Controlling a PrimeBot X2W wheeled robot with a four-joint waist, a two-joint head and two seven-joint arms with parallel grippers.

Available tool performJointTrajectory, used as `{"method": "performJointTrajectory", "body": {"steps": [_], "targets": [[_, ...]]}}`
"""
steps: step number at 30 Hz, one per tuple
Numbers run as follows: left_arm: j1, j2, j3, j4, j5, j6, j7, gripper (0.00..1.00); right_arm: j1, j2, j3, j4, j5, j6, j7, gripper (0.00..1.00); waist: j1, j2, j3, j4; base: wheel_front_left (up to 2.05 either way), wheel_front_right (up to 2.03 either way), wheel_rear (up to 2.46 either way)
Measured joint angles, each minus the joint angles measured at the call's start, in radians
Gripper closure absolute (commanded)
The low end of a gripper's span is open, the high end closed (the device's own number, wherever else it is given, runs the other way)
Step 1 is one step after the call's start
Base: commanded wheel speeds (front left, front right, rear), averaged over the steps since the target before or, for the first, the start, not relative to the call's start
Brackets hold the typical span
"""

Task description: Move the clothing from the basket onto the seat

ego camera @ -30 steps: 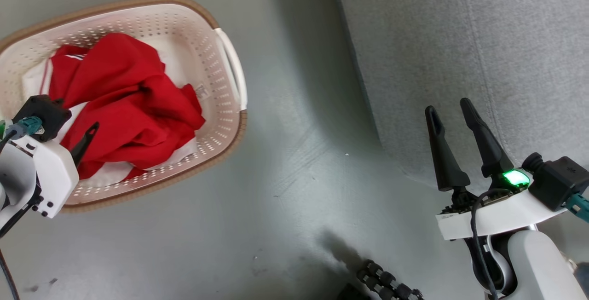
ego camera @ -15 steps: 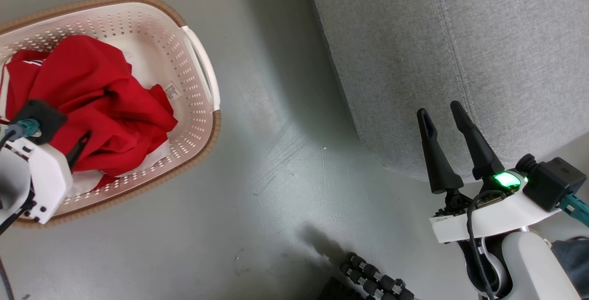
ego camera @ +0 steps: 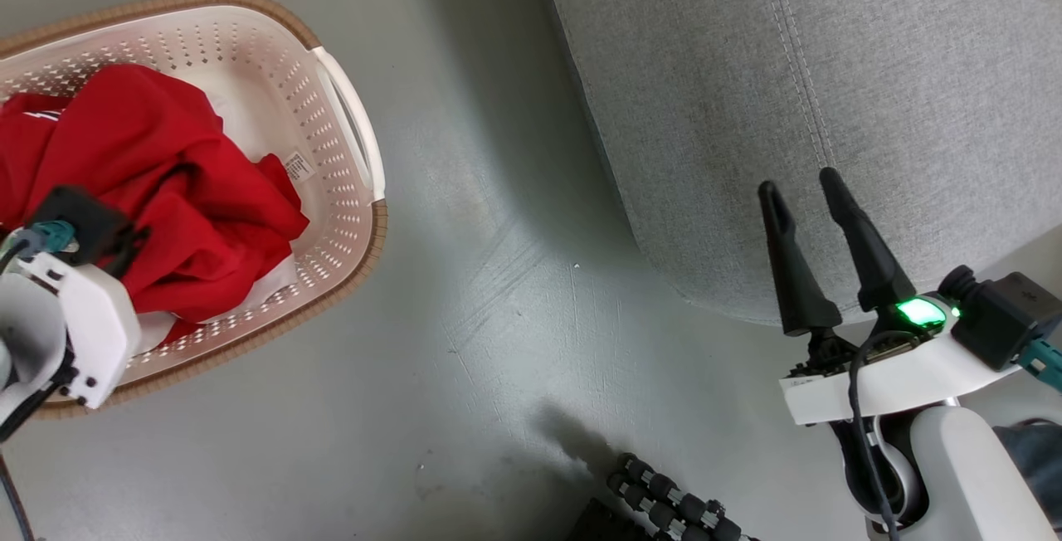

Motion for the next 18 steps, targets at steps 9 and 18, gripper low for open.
{"method": "performJointTrajectory", "body": {"steps": [9, 18], "targets": [[0.002, -0.01, 0.034, -0.004, -0.036, 0.0, -0.043, 1.0, -0.038, 0.0, -0.024, 0.012, -0.002, 0.0, 0.0, 0.0, 0.0, 0.0, -0.021, 0.028, 0.0, 0.0, 0.0], [0.052, -0.011, 0.066, -0.051, -0.081, 0.016, -0.095, 1.0, -0.118, -0.001, -0.022, 0.041, -0.041, 0.0, 0.0, 0.0, 0.0, 0.0, -0.054, 0.081, 0.0, 0.0, 0.0]]}}
